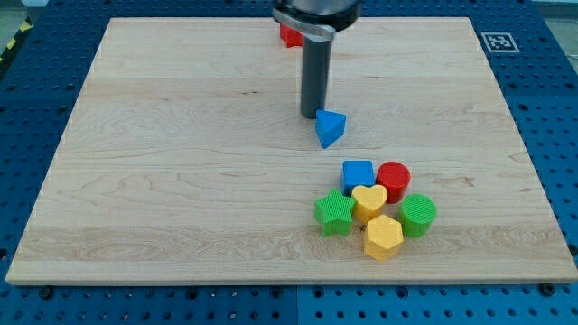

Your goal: Push the blue triangle above the green star

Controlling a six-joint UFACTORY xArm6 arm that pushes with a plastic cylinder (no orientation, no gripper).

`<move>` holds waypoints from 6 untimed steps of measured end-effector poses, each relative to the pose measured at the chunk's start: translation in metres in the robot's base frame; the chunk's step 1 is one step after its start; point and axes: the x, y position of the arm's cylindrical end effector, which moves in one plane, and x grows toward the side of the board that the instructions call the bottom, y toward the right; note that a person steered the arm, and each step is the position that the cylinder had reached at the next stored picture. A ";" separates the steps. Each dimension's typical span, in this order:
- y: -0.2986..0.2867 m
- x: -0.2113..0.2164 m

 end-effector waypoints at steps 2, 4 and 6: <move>-0.002 -0.025; 0.020 -0.032; 0.040 0.011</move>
